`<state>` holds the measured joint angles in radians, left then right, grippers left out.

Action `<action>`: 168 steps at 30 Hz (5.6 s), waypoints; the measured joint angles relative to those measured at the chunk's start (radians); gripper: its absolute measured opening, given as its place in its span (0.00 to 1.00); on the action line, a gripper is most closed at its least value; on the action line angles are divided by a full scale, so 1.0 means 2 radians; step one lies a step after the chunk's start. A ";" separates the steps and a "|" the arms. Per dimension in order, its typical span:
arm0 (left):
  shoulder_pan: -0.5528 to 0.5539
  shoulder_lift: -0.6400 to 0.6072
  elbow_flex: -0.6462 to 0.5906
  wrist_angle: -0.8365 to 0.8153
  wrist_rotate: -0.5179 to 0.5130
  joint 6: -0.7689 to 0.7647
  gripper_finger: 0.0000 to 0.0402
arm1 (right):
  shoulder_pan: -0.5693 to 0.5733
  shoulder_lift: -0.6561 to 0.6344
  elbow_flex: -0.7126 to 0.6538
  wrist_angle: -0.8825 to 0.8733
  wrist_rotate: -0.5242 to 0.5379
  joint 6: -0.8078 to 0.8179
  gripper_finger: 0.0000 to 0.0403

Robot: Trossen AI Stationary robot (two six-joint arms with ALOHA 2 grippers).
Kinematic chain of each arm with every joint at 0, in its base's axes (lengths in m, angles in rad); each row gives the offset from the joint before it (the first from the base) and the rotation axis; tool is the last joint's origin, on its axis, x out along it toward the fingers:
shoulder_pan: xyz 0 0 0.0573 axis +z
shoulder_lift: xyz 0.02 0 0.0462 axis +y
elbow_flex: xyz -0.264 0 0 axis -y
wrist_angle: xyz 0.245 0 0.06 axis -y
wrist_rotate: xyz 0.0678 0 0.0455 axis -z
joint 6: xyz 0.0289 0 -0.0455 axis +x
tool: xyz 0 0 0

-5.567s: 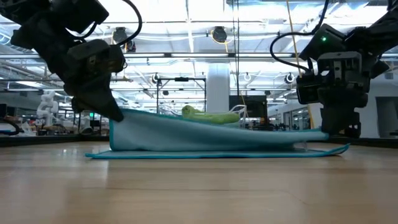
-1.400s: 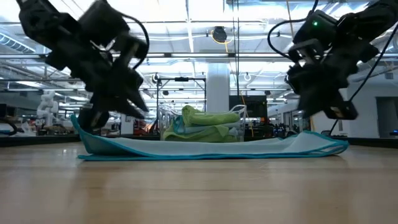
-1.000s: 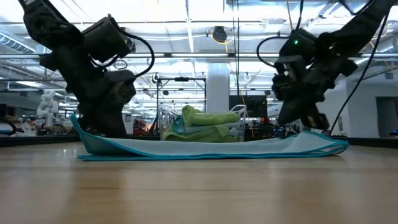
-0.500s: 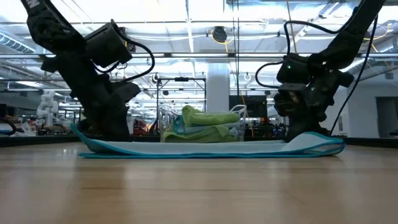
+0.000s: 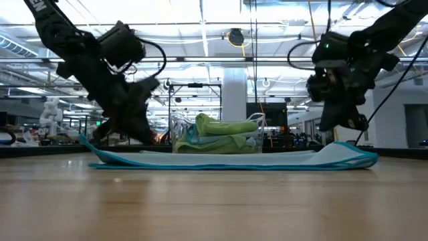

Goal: Fold microfiber towels
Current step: Fold the blue microfiber cloth

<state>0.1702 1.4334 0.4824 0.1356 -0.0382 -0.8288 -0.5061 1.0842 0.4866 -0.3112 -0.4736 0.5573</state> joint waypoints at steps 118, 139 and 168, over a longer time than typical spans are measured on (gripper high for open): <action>-0.178 0.203 0.414 -0.384 0.105 0.226 0.08 | 0.368 0.163 0.096 0.140 0.171 0.364 0.00; -0.318 0.251 0.445 -0.147 -0.109 0.180 0.46 | 0.299 0.053 0.091 -0.139 0.118 0.092 0.14; -0.311 0.390 0.492 -0.132 -0.116 0.323 0.52 | 0.300 0.056 0.065 -0.106 0.126 0.123 0.15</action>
<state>-0.4511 2.2143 1.4670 -0.1282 -0.2711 -0.1827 0.0933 1.1964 0.6167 -0.5224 -0.2214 0.8024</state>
